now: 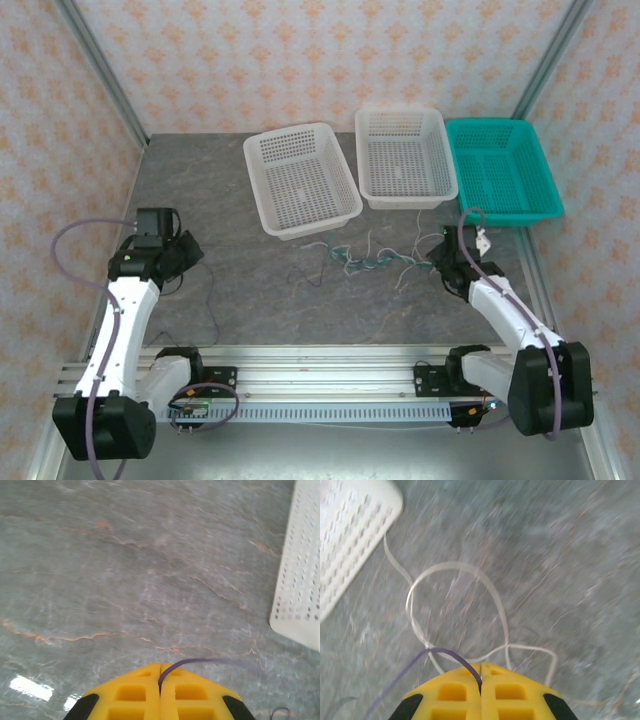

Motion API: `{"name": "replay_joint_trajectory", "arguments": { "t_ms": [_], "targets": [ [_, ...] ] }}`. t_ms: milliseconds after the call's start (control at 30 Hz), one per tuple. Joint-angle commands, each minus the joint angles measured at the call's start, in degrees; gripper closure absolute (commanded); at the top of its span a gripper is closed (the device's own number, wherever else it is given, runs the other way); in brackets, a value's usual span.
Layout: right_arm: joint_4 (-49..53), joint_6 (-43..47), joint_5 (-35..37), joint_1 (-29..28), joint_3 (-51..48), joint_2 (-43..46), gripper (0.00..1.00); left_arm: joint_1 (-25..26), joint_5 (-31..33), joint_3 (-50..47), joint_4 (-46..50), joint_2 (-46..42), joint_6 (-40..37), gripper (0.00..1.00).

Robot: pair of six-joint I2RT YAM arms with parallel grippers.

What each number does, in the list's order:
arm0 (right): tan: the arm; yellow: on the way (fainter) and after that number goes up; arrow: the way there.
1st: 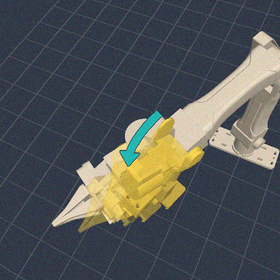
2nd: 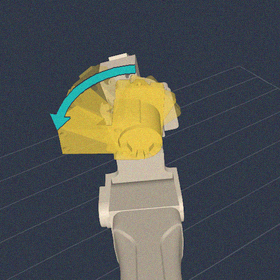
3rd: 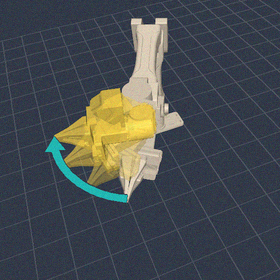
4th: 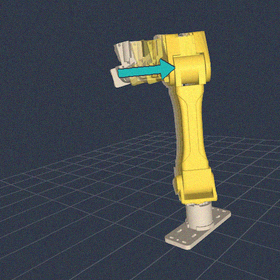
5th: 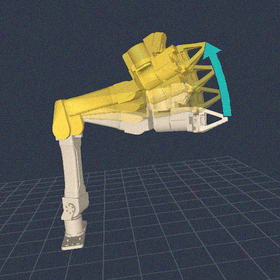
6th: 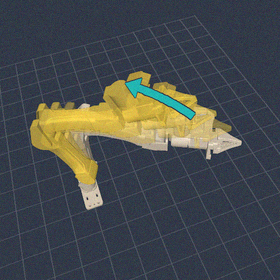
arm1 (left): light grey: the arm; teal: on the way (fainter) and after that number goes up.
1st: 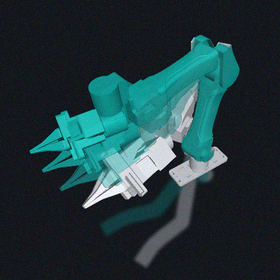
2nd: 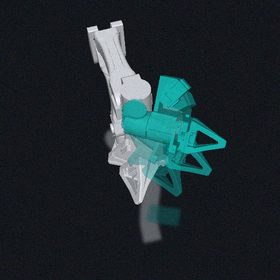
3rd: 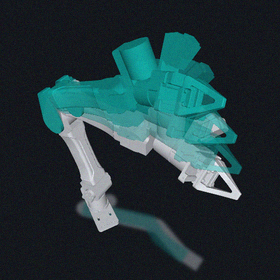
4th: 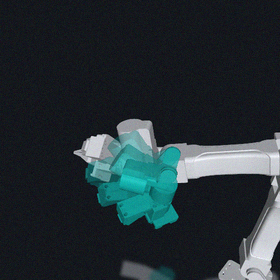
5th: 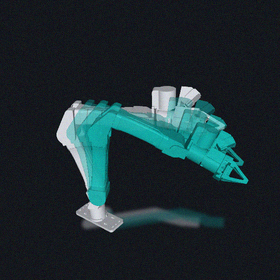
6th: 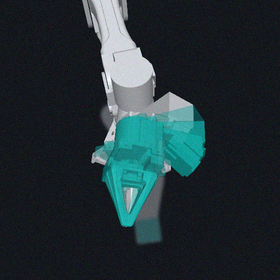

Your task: Untangle the cables

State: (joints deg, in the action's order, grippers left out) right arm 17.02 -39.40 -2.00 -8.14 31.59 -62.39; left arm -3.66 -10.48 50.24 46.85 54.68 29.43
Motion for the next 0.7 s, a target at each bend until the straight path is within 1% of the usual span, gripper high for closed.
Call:
{"name": "replay_joint_trajectory", "arguments": {
  "t_ms": [0,67,100,133,233,300,333,400,433,533,567,667],
  "targets": [
    [-1.28,1.70,-2.00,-2.92,-1.28,-1.88,0.89,6.39,1.02,-0.19,-2.23,0.77,-1.75,1.00],
    [-0.94,1.85,-3.29,-3.02,-1.60,-2.08,0.65,8.98,0.58,1.01,-2.25,0.71,-2.35,1.00],
    [0.60,2.19,-3.48,-3.01,-0.92,-1.65,0.55,9.79,0.21,1.75,-2.14,0.46,-3.02,1.00],
    [2.83,3.05,-3.58,-3.02,0.22,-0.68,0.49,10.61,-0.72,2.95,-2.05,0.04,-4.09,1.00],
    [7.98,7.00,-3.47,-4.39,4.17,4.91,0.37,12.43,-5.62,6.30,-1.76,-1.11,-6.75,1.00],
    [8.96,10.35,0.31,-8.91,6.38,9.11,0.21,14.06,-8.21,8.10,-1.61,-1.96,-7.65,1.00],
    [7.81,12.61,0.83,-12.27,7.19,10.73,0.14,15.30,-8.97,8.91,-1.52,-2.38,-8.01,1.00],
    [5.03,15.48,1.49,-19.32,8.83,10.86,0.10,17.83,-9.41,10.32,-1.40,-3.20,-8.47,1.00],
    [3.96,16.30,1.78,-23.16,10.16,9.24,0.09,19.08,-9.62,10.95,-1.49,-3.57,-8.43,1.00],
    [-0.22,17.89,0.53,-31.16,13.83,0.50,0.09,21.24,-9.73,12.06,-2.43,-4.88,-7.96,1.00],
    [-2.84,18.12,-1.22,-32.92,14.40,-2.97,0.09,21.70,-9.51,12.31,-2.75,-5.30,-7.81,1.00],
    [-9.72,16.72,-6.13,-35.17,15.61,-12.15,0.14,22.12,-8.51,13.09,-2.54,-5.89,-7.86,1.00]
  ]
}}
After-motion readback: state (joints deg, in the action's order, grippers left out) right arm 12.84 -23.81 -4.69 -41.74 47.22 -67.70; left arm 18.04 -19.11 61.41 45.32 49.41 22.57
